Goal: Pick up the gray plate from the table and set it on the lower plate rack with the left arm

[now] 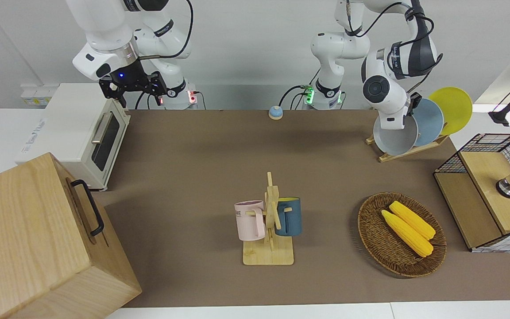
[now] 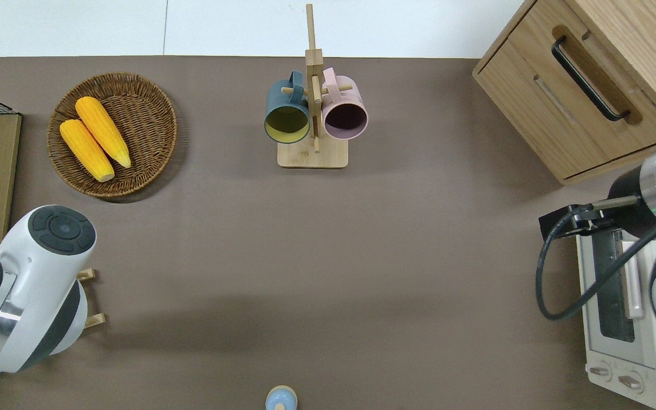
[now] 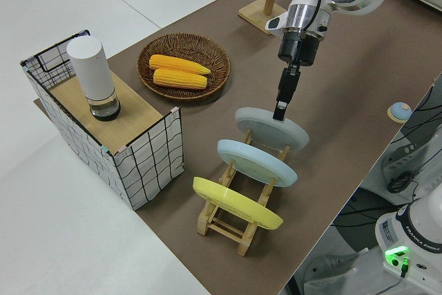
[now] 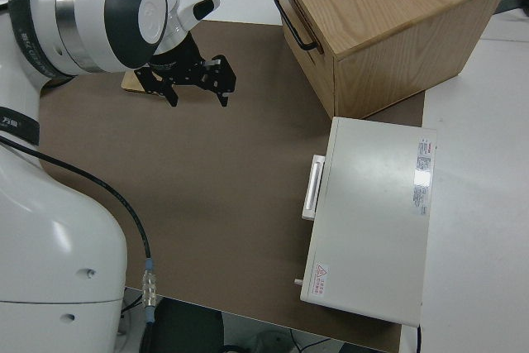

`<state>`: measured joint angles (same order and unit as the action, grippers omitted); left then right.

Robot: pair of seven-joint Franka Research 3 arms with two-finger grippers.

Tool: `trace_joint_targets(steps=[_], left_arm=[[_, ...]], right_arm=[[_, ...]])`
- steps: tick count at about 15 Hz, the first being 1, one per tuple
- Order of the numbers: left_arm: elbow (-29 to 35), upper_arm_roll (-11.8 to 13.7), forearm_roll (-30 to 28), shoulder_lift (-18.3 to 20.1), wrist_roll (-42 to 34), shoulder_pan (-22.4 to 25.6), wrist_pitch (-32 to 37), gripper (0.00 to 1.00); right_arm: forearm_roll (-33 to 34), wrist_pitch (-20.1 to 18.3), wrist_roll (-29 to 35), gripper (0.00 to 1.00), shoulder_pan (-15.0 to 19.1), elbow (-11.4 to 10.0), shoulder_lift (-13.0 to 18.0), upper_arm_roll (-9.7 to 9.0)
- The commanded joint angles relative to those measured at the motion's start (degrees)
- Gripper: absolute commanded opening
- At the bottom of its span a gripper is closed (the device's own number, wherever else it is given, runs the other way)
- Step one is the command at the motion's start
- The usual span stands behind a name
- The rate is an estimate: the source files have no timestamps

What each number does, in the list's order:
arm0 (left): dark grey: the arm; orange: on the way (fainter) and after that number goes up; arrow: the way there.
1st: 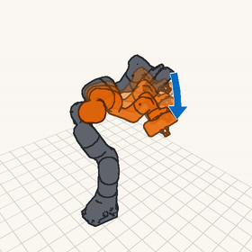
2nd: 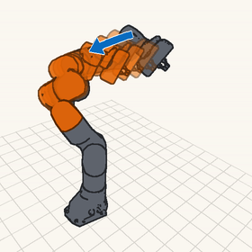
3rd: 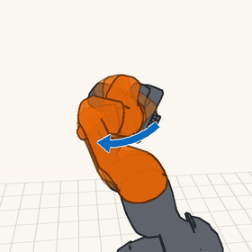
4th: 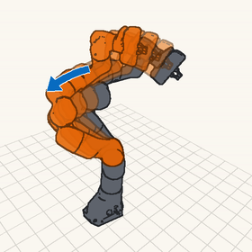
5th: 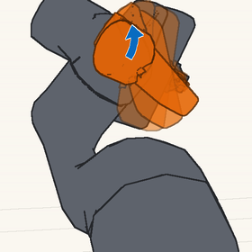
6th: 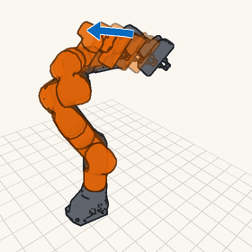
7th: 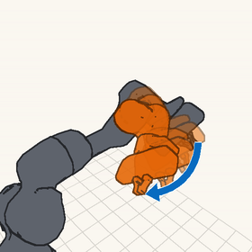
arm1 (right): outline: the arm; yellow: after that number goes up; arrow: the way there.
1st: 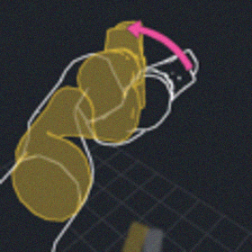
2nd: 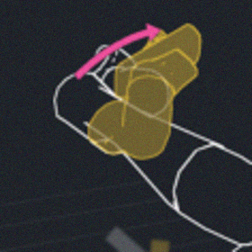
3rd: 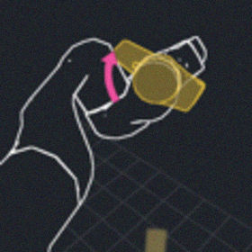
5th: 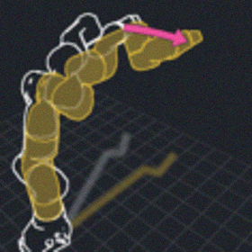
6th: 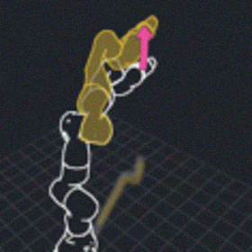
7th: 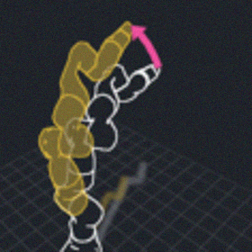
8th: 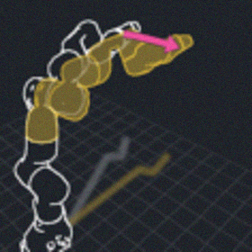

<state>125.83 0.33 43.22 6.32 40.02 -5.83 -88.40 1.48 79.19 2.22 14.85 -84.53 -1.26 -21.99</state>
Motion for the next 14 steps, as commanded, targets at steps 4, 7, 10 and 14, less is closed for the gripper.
trace_joint_targets(steps=[4, 7, 10, 14], left_arm=[[0.7, 0.4, -1.2, -0.7, 1.9, -1.6, -0.7, 0.78], [0.7, 0.4, -1.3, -0.6, 1.8, -1.6, -0.5, 1.00], [0.5, 0.4, -1.5, -0.3, -1.4, -1.6, -0.1, 1.00], [-4.2, 0.7, -7.8, 0.0, -12.9, -1.5, -0.2, 1.00]], right_arm=[[0.4, -0.6, 0.7, 0.983, 1.3, 0.4, 0.1, -1.21], [0.4, -0.6, 0.7, 0.983, 1.3, 0.4, 0.1, -1.21], [0.4, -0.6, 0.7, 0.983, 1.3, 0.4, 0.1, -1.21], [0.4, -0.7, 0.7, 0.983, 1.3, 0.4, 0.1, -1.21]])
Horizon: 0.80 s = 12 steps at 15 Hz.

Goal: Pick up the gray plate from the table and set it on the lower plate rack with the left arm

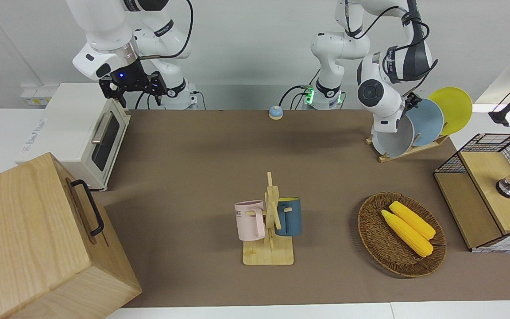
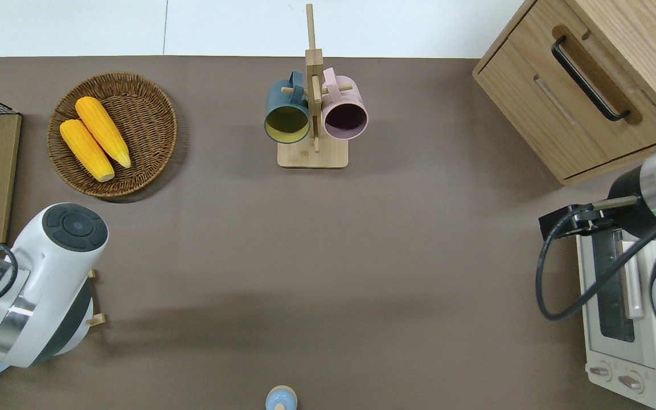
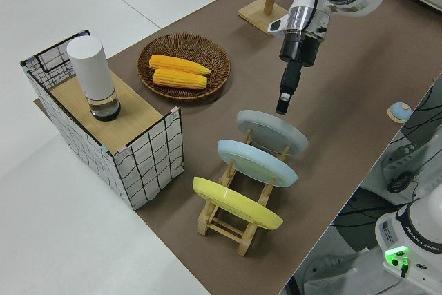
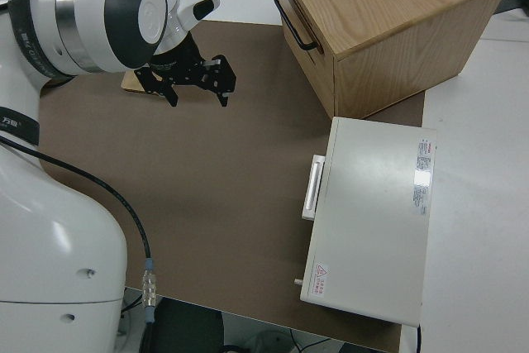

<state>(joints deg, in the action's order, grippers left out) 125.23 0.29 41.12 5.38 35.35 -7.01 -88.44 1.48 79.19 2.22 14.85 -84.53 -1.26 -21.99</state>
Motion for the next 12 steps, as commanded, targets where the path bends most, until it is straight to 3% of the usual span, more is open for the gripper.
trace_joint_targets(steps=[1, 8, 12], left_arm=[[-5.3, 0.8, -7.6, 0.6, -11.0, -0.1, -0.2, 1.00], [-17.5, 1.3, -22.1, -3.6, -15.8, 0.7, -0.6, 1.00], [-20.8, 1.4, -31.6, -4.5, -21.3, 0.8, -0.7, 1.00]], right_arm=[[0.4, -0.6, 0.7, 0.983, 1.3, 0.4, 0.1, -1.21], [0.4, -0.6, 0.7, 0.983, 1.3, 0.4, 0.1, -1.21], [0.4, -0.6, 0.7, 0.983, 1.3, 0.4, 0.2, -1.21]])
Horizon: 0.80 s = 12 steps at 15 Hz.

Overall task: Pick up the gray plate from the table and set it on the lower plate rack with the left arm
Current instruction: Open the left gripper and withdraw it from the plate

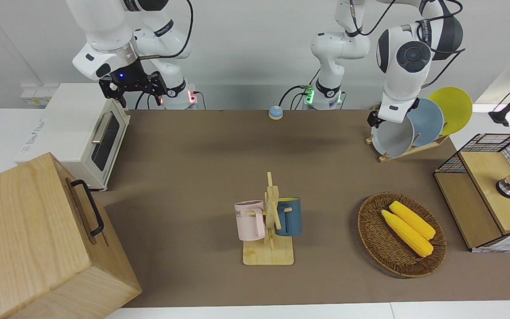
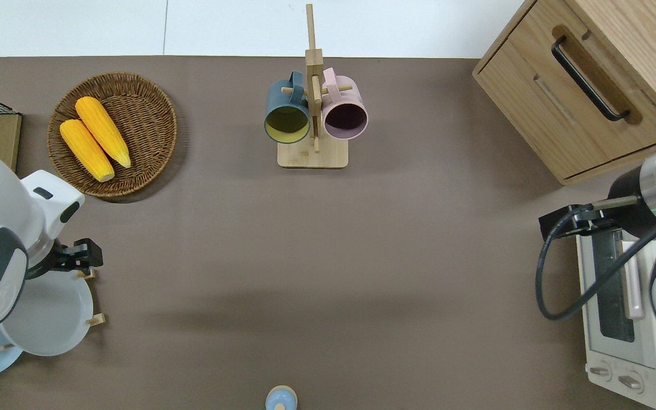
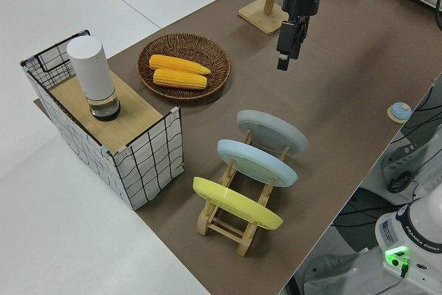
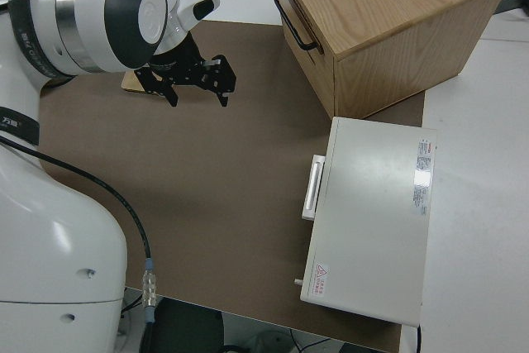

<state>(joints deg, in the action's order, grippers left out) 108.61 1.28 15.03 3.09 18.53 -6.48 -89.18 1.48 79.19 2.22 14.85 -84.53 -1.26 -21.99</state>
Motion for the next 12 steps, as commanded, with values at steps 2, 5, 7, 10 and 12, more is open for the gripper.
trace_joint_targets(steps=[2, 5, 7, 10, 12], left_arm=[[-6.8, 0.5, -12.1, -2.6, -8.1, 1.5, 0.1, 1.00], [-9.6, 1.4, -15.8, -2.0, -13.6, 2.3, 0.1, 1.00], [-12.6, 3.0, -21.3, -1.9, -14.1, 2.3, 0.1, 1.00], [-14.6, 3.7, -22.1, -1.5, -14.2, 2.2, -1.4, 1.00], [-14.9, 2.9, -18.1, -1.5, -14.9, 1.7, -3.7, 1.00]], right_arm=[[0.4, -0.6, 0.7, 0.983, 1.3, 0.4, 0.1, -1.21], [0.4, -0.6, 0.7, 0.983, 1.3, 0.4, 0.1, -1.13], [0.4, -0.6, 0.7, 0.983, 1.3, 0.4, 0.1, -1.21], [0.4, -0.6, 0.7, 0.983, 1.3, 0.3, 0.1, -1.21], [0.4, -0.6, 0.7, 0.983, 1.3, 0.4, 0.1, -1.21]])
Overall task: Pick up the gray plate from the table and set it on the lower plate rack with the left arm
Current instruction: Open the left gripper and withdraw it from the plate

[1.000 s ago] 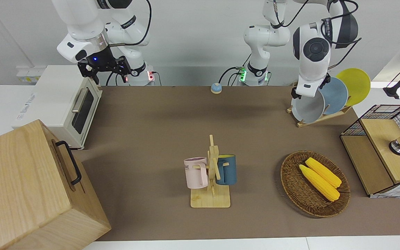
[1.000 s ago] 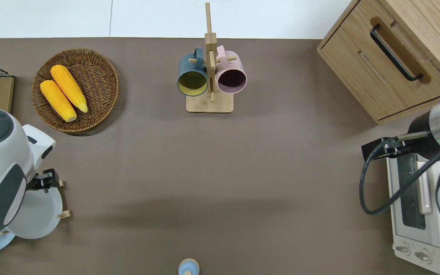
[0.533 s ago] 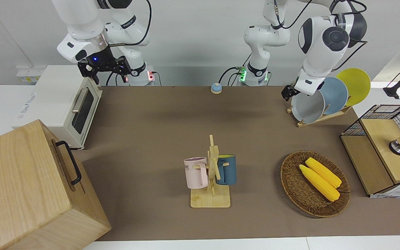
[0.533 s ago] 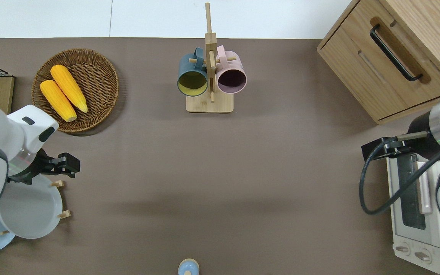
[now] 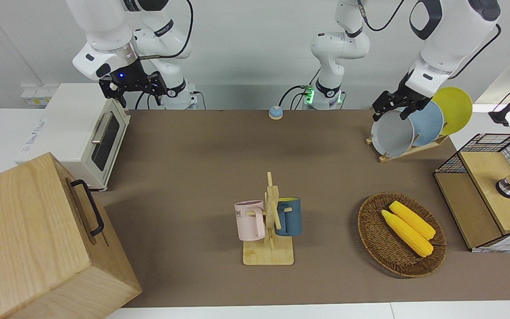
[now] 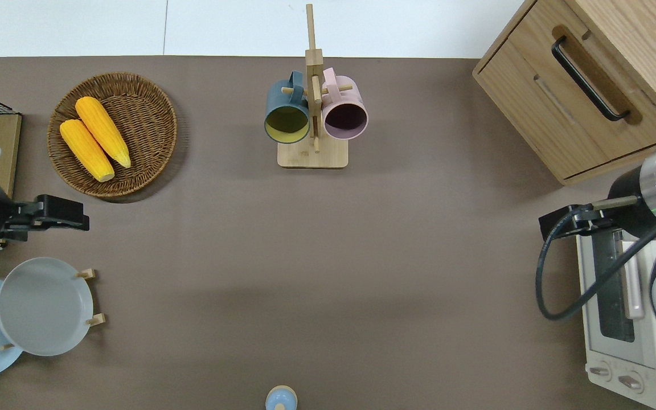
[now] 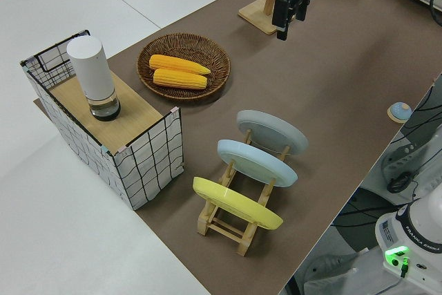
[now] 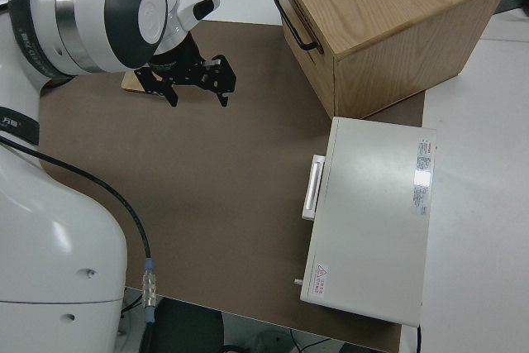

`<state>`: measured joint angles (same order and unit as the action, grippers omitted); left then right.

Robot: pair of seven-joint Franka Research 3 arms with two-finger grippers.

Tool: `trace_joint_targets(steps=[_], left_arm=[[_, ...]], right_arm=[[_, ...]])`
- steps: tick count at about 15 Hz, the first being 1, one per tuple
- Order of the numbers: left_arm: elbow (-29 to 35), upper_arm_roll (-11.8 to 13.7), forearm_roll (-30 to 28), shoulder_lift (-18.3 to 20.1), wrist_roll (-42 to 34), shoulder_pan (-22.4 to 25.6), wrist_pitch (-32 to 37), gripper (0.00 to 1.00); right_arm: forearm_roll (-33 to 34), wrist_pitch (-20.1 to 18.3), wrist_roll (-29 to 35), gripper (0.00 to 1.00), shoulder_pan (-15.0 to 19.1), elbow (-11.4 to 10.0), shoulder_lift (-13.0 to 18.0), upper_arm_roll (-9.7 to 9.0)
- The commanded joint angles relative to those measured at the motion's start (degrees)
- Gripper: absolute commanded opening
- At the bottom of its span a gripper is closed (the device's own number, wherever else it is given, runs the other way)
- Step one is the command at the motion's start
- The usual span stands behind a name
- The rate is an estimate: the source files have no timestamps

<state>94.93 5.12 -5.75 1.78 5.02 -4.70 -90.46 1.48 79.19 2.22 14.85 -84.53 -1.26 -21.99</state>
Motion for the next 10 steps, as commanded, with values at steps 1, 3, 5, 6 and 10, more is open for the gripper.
trace_joint_targets(steps=[1, 3, 5, 6, 10], left_arm=[[-1.1, -1.7, 3.6, -0.3, -2.3, -0.3, -3.6, 1.00], [-1.1, -2.6, 3.6, -0.3, -3.2, -0.2, -4.0, 1.00], [-1.1, -2.7, 3.7, -0.4, -3.4, -0.2, -4.0, 1.00], [-1.1, -2.7, 3.8, -0.4, -3.6, -0.3, -4.0, 1.00], [-1.1, -2.7, 3.8, -0.4, -4.1, -0.3, -4.0, 1.00]], right_arm=[[0.4, -0.6, 0.7, 0.983, 1.3, 0.3, 0.1, -1.13], [0.4, -0.6, 0.7, 0.983, 1.3, 0.3, 0.1, -1.21], [0.4, -0.6, 0.7, 0.983, 1.3, 0.4, 0.1, -1.13], [0.4, -0.6, 0.7, 0.983, 1.3, 0.4, 0.1, -1.13], [0.4, -0.6, 0.7, 0.983, 1.3, 0.4, 0.1, -1.21]])
